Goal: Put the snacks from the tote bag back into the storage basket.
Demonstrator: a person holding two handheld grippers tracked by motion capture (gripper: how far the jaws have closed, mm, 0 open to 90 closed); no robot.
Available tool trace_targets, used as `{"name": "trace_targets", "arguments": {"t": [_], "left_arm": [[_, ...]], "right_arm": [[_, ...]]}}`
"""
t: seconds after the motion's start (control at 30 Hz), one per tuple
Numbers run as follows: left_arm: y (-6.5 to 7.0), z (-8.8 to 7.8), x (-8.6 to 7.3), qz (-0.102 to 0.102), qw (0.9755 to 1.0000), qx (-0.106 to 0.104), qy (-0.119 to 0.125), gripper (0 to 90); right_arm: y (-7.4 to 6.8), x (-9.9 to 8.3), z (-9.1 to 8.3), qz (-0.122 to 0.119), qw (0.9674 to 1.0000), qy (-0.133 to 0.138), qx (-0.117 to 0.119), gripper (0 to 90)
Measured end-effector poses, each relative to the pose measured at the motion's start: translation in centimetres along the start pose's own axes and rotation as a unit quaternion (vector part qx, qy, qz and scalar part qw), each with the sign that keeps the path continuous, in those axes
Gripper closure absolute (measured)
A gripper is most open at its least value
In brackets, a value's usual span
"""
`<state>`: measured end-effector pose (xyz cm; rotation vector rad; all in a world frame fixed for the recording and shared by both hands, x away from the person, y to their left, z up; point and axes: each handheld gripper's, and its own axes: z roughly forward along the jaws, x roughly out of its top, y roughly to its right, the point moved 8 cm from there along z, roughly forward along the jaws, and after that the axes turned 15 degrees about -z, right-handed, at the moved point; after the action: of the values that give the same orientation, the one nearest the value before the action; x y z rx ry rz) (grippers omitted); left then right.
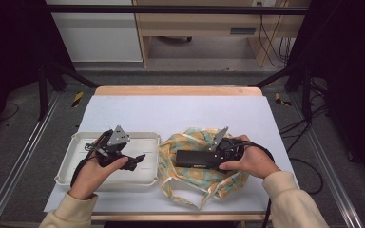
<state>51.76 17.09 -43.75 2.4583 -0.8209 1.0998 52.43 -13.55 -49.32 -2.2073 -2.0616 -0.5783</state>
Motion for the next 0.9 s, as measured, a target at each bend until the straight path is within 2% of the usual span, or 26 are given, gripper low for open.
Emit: {"name": "trace_targets", "arguments": {"t": [0.1, 0.37, 0.4, 0.43, 0.57, 0.9], "left_arm": [[-0.1, 0.0, 0.0, -0.005, 1.0, 0.001, -0.001, 9.2], [0.4, 0.4, -0.2, 0.004, 0.9999, -0.007, -0.011, 9.2], [0.4, 0.4, -0.3, 0.005, 0.9999, -0.008, -0.012, 9.2], [0.4, 0.4, -0.3, 0.004, 0.9999, -0.007, -0.012, 9.2], [0.4, 0.6, -0.6, 0.005, 0.9998, -0.011, -0.018, 9.2], [-0.2, 0.9, -1.1, 0.0, 0.9995, -0.006, -0.031, 9.2]], "right_arm": [[0.2, -0.3, 0.3, -0.008, 0.9999, -0.002, 0.009, 34.0], [0.1, -0.5, 1.5, -0.019, 0.9994, -0.015, 0.023, 34.1], [0.2, -0.6, 1.6, -0.027, 0.9992, -0.019, 0.025, 34.5], [0.1, -0.5, 1.6, -0.022, 0.9993, -0.015, 0.026, 35.4], [0.0, -0.6, 1.2, -0.03, 0.9991, -0.006, 0.027, 41.0], [-0.5, -0.6, 0.2, -0.042, 0.9983, 0.036, 0.016, 43.0]]}}
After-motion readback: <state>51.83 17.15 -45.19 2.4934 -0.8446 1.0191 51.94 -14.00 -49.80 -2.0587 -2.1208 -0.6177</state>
